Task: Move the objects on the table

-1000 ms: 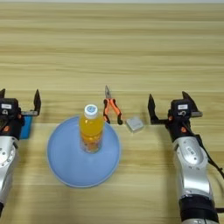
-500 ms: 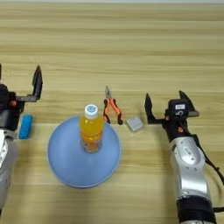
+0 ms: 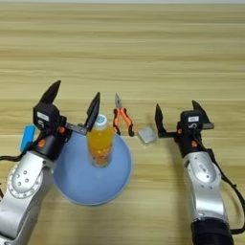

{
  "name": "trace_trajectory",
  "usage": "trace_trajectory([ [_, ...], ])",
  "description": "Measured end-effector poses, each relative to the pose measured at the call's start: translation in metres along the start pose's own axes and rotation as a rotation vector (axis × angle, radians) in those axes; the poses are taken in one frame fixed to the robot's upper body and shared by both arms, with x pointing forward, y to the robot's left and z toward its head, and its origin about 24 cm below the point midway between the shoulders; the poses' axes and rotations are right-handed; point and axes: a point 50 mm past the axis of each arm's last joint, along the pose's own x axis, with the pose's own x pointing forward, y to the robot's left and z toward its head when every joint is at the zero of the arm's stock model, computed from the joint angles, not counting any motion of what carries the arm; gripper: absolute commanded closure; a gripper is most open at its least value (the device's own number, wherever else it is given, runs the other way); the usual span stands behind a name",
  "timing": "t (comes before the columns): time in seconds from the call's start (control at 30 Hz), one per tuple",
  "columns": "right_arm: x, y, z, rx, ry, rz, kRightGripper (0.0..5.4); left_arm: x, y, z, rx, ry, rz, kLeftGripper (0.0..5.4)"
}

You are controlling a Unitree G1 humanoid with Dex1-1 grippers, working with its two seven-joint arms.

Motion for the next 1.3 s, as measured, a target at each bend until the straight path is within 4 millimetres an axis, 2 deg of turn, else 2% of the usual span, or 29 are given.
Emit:
trace_trajectory([
  [0.1, 0.0, 0.001, 0.0, 0.001, -0.001, 0.002, 0.0, -0.001, -0.007, 0.0, -0.012, -0.004, -0.035, 0.0],
  [0.4, 0.0, 0.002, 0.0, 0.0, -0.002, 0.007, 0.0, -0.002, -0.011, -0.003, -0.013, -0.004, -0.059, 0.0],
  [1.1, -0.001, 0.004, 0.004, 0.0, -0.013, -0.002, 0.0, -0.02, -0.015, -0.065, -0.008, 0.246, -0.108, 0.0],
  [1.3, 0.0, 0.005, 0.002, 0.003, -0.003, 0.001, 0.0, -0.025, -0.016, -0.075, -0.011, 0.287, -0.116, 0.0],
])
